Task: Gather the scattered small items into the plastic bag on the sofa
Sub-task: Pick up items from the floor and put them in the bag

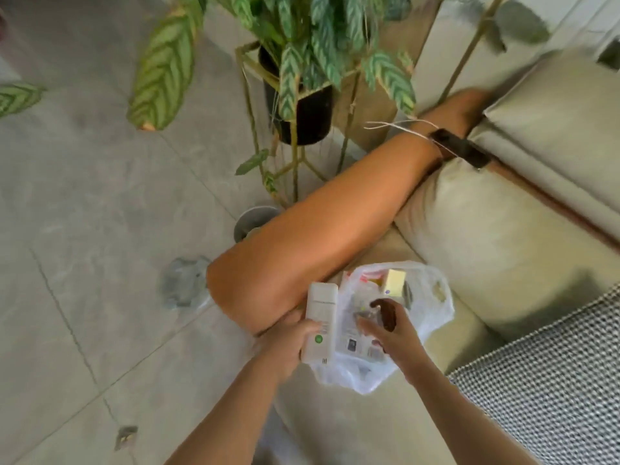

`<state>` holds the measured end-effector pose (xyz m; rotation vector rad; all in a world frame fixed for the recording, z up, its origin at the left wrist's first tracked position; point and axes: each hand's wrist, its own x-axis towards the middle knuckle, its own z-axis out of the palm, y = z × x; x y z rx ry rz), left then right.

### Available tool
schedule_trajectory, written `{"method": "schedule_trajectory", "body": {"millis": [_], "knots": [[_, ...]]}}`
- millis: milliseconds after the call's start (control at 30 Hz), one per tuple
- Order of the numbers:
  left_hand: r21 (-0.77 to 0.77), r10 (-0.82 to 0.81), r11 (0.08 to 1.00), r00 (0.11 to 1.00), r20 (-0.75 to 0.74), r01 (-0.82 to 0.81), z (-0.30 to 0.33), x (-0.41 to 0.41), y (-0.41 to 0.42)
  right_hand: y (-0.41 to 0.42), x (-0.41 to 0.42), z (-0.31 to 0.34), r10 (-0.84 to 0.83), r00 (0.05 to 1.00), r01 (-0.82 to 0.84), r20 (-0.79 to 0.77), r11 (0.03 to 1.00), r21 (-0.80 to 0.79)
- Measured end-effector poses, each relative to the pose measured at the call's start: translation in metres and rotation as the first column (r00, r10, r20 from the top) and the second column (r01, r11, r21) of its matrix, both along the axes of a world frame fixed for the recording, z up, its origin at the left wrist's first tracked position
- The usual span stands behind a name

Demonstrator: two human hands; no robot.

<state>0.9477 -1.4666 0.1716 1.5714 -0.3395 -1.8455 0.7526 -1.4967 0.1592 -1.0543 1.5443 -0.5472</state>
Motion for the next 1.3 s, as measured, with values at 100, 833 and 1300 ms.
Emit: {"method": "schedule_trajectory", "body": {"millis": [100,833,1300], "knots": [[0.062,-0.112,0.992,0.994,0.013,0.111,-0.015,-0.044,-0.017,-0.012,-0.038,-0.012,-0.119,0.992,0.115,0.036,0.988,0.099],[0.136,-0.276,0.96,0.913,0.299,0.245,-0.077,-0.088,-0.044,-0.049,-0.037,-0.07,0.106,0.933,-0.043,-0.344,0.982,0.187],[0.171,-0.025,0.982,0.853,0.521,-0.076,-0.039,0.075,0.088,0.022,0.157,-0.026,0.656,0.617,-0.701,-0.434,0.709,0.077]]}}
